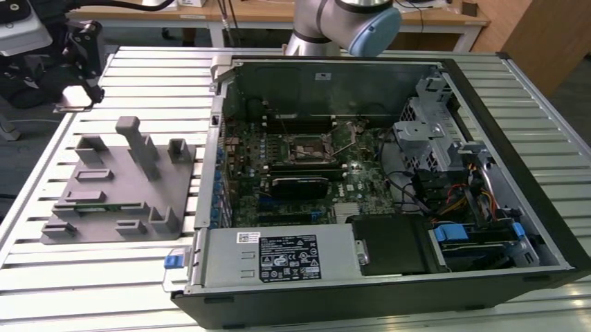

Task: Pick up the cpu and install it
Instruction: 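Pick up the cpu and move it towards the insertion slot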

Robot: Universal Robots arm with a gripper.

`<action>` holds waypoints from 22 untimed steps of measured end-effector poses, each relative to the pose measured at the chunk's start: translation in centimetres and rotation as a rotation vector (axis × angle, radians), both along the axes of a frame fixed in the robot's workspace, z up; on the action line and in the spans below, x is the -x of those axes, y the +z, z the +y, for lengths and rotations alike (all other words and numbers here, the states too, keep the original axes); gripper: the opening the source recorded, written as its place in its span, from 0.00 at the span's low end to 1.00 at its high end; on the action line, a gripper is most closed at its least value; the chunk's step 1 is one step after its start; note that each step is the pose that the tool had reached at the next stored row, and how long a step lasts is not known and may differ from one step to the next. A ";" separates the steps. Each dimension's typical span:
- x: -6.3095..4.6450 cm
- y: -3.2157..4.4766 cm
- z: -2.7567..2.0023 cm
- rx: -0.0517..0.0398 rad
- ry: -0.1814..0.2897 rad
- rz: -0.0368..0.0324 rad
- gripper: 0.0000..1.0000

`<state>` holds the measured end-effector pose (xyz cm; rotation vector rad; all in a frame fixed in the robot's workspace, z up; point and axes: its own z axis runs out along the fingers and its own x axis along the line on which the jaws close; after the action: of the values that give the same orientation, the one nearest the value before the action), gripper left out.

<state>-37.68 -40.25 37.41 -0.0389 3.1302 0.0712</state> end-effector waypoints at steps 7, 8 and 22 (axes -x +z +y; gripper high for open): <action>-0.8 -0.04 0.00 0.0000 0.000 0.0000 0.53; -0.9 -0.05 0.00 -0.0001 0.000 -0.0001 0.53; -2.8 -0.09 0.00 0.0000 0.000 0.0000 0.53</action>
<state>-34.87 -40.25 37.32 -0.0388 3.1301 0.0712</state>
